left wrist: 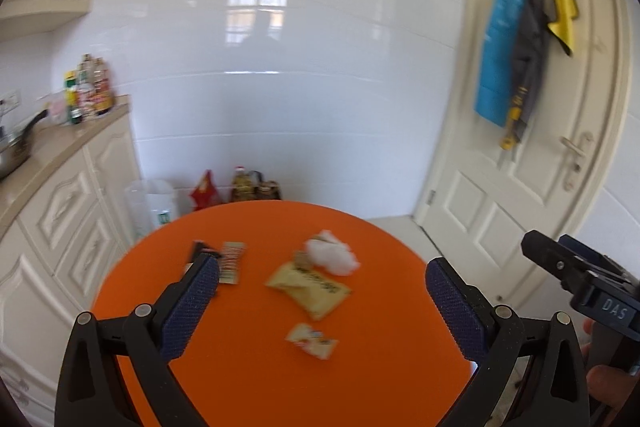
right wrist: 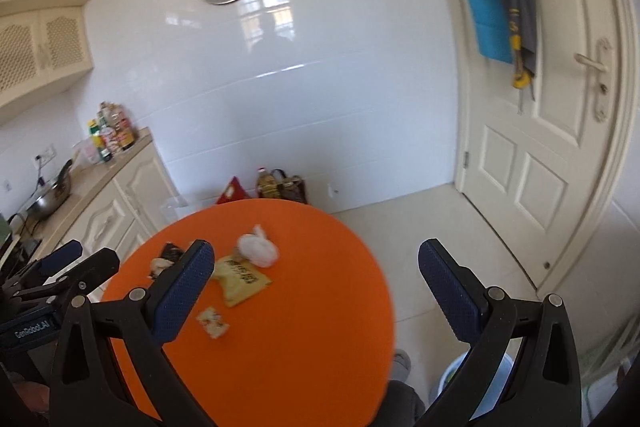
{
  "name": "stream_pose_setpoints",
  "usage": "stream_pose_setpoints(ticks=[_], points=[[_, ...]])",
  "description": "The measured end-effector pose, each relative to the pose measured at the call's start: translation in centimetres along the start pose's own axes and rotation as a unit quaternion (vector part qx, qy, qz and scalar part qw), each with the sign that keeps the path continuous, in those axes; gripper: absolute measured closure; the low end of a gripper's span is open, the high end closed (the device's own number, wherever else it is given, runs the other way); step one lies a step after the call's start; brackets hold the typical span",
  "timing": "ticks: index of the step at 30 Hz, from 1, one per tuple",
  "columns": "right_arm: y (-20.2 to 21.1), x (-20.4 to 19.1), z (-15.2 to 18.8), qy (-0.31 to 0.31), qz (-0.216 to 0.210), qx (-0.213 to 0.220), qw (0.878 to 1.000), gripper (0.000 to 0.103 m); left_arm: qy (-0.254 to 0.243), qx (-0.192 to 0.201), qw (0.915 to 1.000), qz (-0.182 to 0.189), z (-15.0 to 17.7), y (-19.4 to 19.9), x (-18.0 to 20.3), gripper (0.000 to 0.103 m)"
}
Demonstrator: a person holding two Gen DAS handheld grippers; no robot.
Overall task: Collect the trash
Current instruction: 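Move both open tools back over the orange table, then grasp the strawberry-print snack wrapper with the left tool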
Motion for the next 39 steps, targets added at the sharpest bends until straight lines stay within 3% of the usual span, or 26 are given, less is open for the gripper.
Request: stream_pose_setpoints(ticks=[10,18,28,39], points=[[-1.5,-7.6,0.6,0.051,-0.06,-0.007,0.997,0.0,0.024,0.004,0.9986,-0.047,2.3,2.4,-1.8,0.001],[-3.4,-6.7,1.0,0.057,-0.059,-0.025,0.996,0.0,0.036,-0.024,0.9974,-0.057,3.4,-0.6,-1.5,0.001],[-8.1,-3.5,3.6,0.034,-0.057,-0.075,0.995,0.0,-0.001,-0.104,0.9939,-0.039,4.3,-10.4,2.3,0.001],[-12.4,-0.6,6.2,0.006,-0.05,-0.127,0.991,0.0,-0.026,-0.188,0.9814,-0.029,6.4,-23.4,4.5,0.004]])
Point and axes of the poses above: each gripper's, at about its wrist camera, not at the fingertips, and y roughly against the way its jaws point, x to its right, z to its underside, the point moved 9 cm from there along -y, roughly the way its jaws point, and after that the axes turned 2 degrees about x, right-handed, at the moved point
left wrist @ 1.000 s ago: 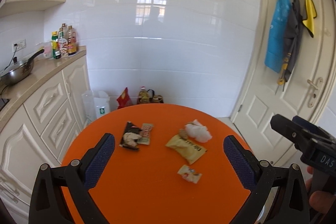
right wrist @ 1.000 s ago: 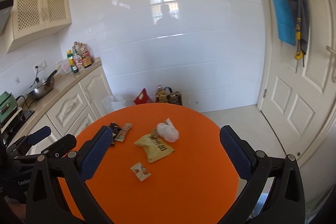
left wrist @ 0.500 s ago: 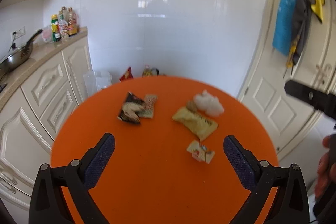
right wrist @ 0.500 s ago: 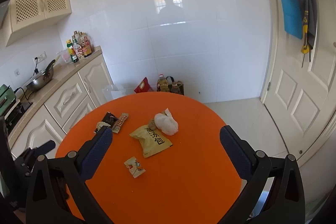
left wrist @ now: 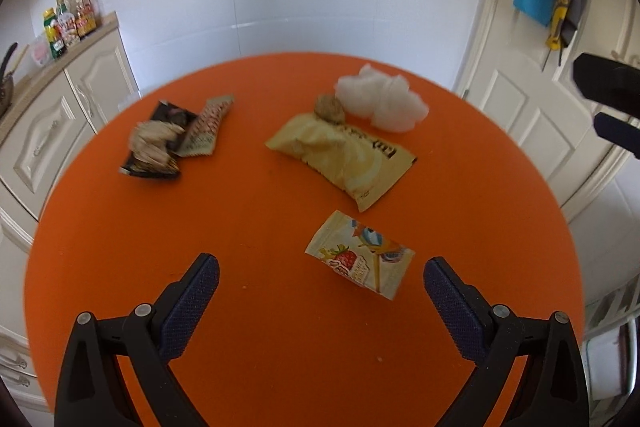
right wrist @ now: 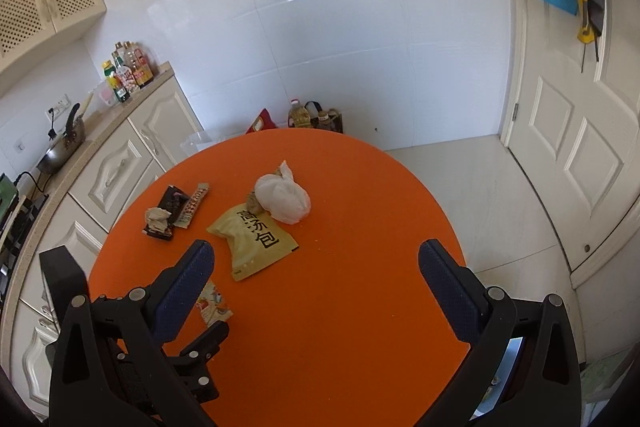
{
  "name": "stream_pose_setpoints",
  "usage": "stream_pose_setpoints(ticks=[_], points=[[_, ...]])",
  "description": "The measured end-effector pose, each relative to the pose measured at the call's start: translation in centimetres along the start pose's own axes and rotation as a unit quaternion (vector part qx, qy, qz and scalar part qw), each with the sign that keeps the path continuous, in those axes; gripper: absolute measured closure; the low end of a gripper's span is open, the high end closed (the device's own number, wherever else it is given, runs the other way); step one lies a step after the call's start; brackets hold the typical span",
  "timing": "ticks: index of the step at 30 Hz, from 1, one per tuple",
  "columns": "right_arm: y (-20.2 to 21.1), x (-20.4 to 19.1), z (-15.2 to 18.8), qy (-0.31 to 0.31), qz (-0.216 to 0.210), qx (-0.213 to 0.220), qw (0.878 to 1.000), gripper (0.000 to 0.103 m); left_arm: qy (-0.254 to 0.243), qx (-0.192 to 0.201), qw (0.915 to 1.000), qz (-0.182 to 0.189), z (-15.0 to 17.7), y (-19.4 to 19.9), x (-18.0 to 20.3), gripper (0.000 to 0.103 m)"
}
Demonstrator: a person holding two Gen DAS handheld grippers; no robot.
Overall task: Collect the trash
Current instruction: 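Grasp the strawberry-print snack wrapper with the left tool, then grasp the white plastic bag beside the yellow packet with the right tool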
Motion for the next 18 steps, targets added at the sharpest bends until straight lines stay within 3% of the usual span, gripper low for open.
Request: stream_pose_setpoints(ticks=[2,3,9,13,18], points=[[-0.6,0.3,0.1,-0.003,0.002,-0.006,1.0,0.0,0.002,-0.008,0.9999,0.013,-0.6,-1.5,0.2,0.015],[-1.0,0.4,0.2,-0.005,0.002,-0.009,1.0,0.0,0.003,-0.013,0.9996,0.023,-0.7,-2.0,0.4,0.026],[-2.5,0.7,0.2,-0.014,0.005,-0.019,1.0,0.0,-0.008,-0.006,0.9991,0.042,-3.5,-4.4,1.3,0.058],[-3.3,0.3,0.1,-0.013,0.006,-0.022,1.0,0.0,0.008,-0.005,0.9978,0.065,-5.4,-5.8,1.1,0.058],[-5.1,-0.5,-0.1,0.002,0.006,-0.032,0.999,0.0,0.027,0.011,0.9976,0.063,-8.2,-6.4,-0.1,0.058]])
Point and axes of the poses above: each gripper's, at about its wrist camera, not at the fingertips, and y roughly against the way its jaws point, x to its right, z to its underside, the point moved 9 cm from there along -y, roughly the way its jaws point, and after that the axes turned 2 degrees about x, right-handed, at the moved point
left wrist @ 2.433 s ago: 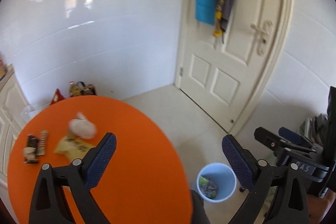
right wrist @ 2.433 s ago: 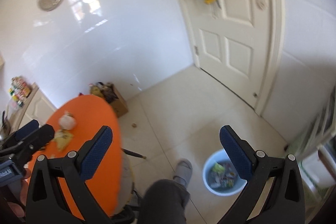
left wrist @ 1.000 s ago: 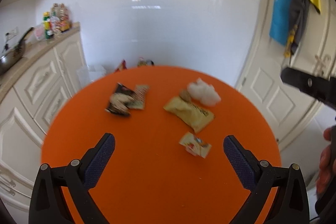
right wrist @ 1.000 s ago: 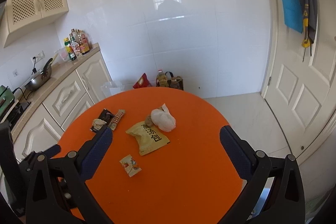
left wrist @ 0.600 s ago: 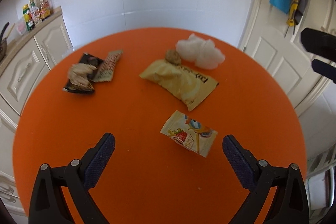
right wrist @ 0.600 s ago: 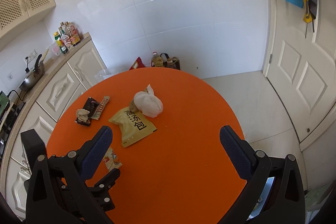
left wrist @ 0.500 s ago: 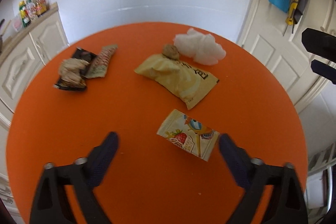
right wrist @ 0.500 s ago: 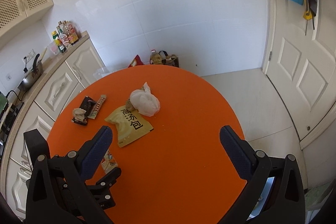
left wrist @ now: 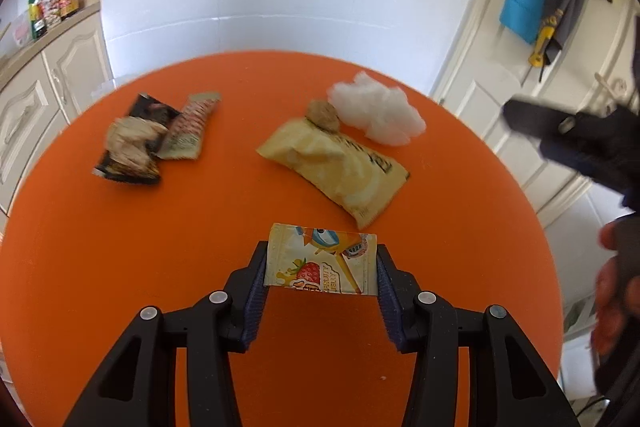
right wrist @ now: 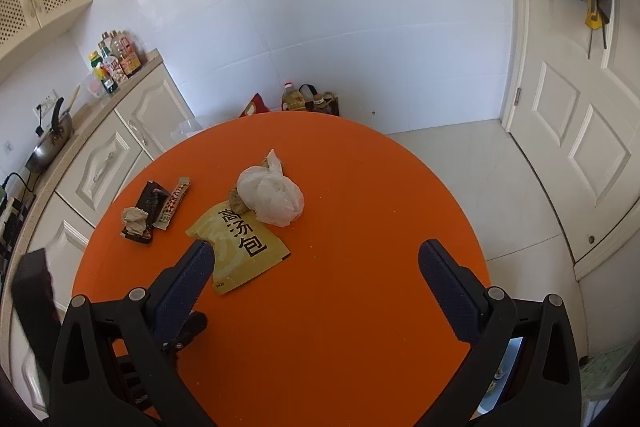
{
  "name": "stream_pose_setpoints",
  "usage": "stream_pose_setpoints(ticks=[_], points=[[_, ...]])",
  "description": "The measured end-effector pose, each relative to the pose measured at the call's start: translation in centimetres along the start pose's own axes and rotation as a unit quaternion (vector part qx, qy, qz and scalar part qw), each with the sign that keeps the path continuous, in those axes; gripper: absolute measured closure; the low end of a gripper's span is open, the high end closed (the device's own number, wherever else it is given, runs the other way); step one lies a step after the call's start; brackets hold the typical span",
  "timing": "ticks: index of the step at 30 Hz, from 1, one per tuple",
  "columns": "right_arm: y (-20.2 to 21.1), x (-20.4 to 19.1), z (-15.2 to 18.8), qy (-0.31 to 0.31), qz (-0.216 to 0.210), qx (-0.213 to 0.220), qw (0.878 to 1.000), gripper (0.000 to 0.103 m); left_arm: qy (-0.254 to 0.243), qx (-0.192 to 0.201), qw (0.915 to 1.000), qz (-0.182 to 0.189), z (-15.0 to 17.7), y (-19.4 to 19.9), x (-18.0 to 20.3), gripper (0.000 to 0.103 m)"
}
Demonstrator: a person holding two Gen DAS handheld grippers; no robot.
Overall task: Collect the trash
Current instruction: 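Grasp the white plastic bag beside the yellow packet with the right tool, then carry the snack wrapper and white bag over the blue bucket and open both tools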
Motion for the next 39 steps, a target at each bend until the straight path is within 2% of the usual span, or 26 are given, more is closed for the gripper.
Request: stream_pose_setpoints(ticks=[6,12,14,18,20,22,24,27,28,29,31,34,39], points=[[-3.8,-1.6,-0.9,0.027,-0.002,-0.022,0.999,0.0,0.014,0.028,0.9992,-0.024,-4.6,-0.9,-0.8,0.058],[-7.9,-2.8,-1.1,0.053,0.0,-0.044,0.998,0.001,0.03,0.043,0.9977,-0.043,-9.8,-4.0,-1.4,0.058],[-9.2,-2.9,-1.3,0.06,0.003,-0.051,0.997,0.012,0.035,0.046,0.9974,-0.044,-10.2,-4.1,-1.5,0.058],[-12.2,-3.7,-1.2,0.081,-0.007,-0.077,0.994,0.025,0.042,0.047,0.997,-0.044,-11.6,-5.1,-2.0,0.058],[-12.7,-4.0,-1.0,0.099,-0.007,-0.077,0.992,0.04,0.045,0.046,0.9969,-0.045,-11.9,-5.6,-2.4,0.058],[-12.3,-4.2,-0.8,0.09,-0.03,-0.079,0.992,0.059,0.048,0.046,0.9967,-0.046,-11.7,-5.6,-3.2,0.058],[-11.3,-4.1,-0.7,0.085,-0.033,-0.067,0.994,0.059,0.051,0.045,0.9967,-0.044,-11.7,-5.6,-3.8,0.058],[-9.4,-3.8,-0.3,0.075,-0.045,-0.056,0.995,0.059,0.049,0.05,0.9967,-0.041,-8.5,-2.5,-4.6,0.058],[-8.7,-3.5,-0.2,0.073,-0.045,-0.051,0.995,0.059,0.047,0.051,0.9969,-0.038,-9.0,-2.7,-4.5,0.058],[-8.0,-3.4,-0.1,0.071,-0.047,-0.049,0.995,0.059,0.045,0.052,0.9969,-0.036,-7.4,-1.6,-4.1,0.058],[-6.5,-3.1,0.0,0.063,-0.05,-0.041,0.996,0.059,0.042,0.058,0.997,-0.031,-7.1,-0.2,-4.1,0.058],[-3.8,-2.6,0.3,0.061,-0.051,-0.025,0.997,0.059,0.036,0.066,0.9969,-0.025,-4.3,2.4,-3.0,0.058],[0.7,-1.3,0.1,0.046,-0.051,0.007,0.998,0.059,0.016,0.081,0.9965,-0.01,-4.2,4.0,-1.6,0.058]])
Point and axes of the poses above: each gripper's, at about its wrist camera, not at the fingertips, and y roughly against the way its jaws point, x to its right, z to its underside, the point moved 9 cm from there along -y, roughly the way its jaws point, and after that the axes turned 2 degrees about x, right-handed, at the moved point
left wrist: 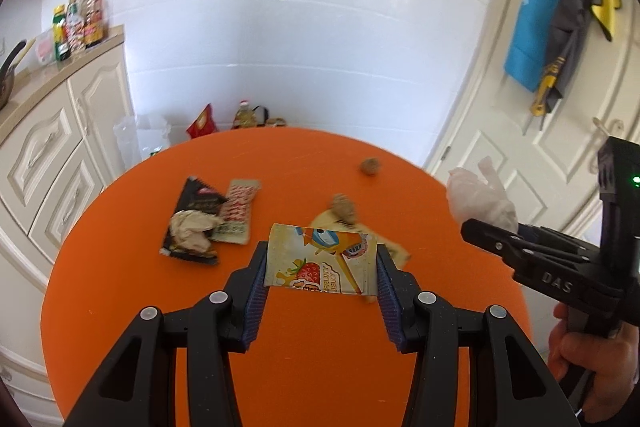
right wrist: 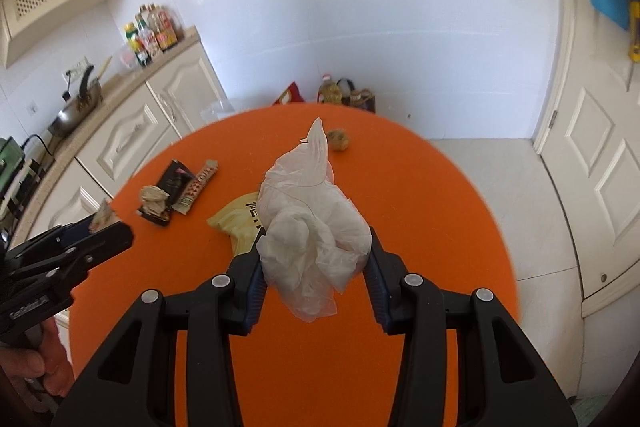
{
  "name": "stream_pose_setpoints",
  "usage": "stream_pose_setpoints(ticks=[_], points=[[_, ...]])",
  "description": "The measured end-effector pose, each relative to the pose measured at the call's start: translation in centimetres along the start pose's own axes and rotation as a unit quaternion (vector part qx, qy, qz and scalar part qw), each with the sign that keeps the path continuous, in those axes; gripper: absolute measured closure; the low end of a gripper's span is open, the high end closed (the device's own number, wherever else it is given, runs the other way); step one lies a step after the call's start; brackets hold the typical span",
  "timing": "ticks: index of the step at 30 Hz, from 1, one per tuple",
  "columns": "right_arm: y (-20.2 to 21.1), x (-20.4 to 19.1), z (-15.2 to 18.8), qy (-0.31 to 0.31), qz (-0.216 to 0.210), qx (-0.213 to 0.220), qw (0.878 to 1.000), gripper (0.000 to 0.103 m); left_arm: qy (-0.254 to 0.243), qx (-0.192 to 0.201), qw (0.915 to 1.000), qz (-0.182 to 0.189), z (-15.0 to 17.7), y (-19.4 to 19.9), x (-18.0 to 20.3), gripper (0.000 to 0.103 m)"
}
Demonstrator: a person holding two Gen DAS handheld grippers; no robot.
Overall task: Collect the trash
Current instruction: 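Carry the snack wrapper and white bag over the blue bucket and open both tools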
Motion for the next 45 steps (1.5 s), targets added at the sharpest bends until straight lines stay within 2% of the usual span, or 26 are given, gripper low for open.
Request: stream_pose_setpoints(ticks=[8,14,18,23,29,33,38,45], points=[[7.3,5.2,0.9,-0.033,0.033,0.044,0.998,0.059,-0.05,0.022,0.9978,0.038,0.4,2.6,5.1,0.058],[13.4,12.1,3.4,-0.077,0.093,0.07,0.99,0.059,-0.09,0.019,0.9915,0.092,0.9,2.8,11.3,0.058],[17.5,17.7,6.2,-0.115,0.144,0.075,0.98,0.059,-0.121,0.004,0.9824,0.142,2.1,2.4,16.6,0.058],[21.8,24.5,10.8,-0.166,0.208,0.069,0.961,0.059,-0.159,-0.033,0.9658,0.202,4.1,1.1,23.3,0.058],[22.8,30.7,16.8,-0.223,0.247,0.036,0.942,0.059,-0.204,-0.125,0.9362,0.257,9.3,-2.8,30.9,0.058],[21.0,34.3,21.0,-0.261,0.247,0.001,0.933,0.059,-0.228,-0.193,0.9177,0.263,13.5,-6.4,34.0,0.058],[17.8,38.0,25.6,-0.299,0.243,-0.052,0.922,0.059,-0.242,-0.28,0.8954,0.247,18.1,-11.6,35.7,0.058],[13.9,41.7,30.5,-0.346,0.23,-0.099,0.904,0.057,-0.237,-0.357,0.8723,0.235,21.9,-16.6,37.1,0.057]])
Point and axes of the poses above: each gripper's, at about its wrist camera, not at the fingertips, and y roughly against the way its jaws point, x to its right, z to its underside, the point moved 9 cm from there along -y, roughly the way its jaws point, and after that the axes turned 2 degrees about x, right-handed, at the moved point
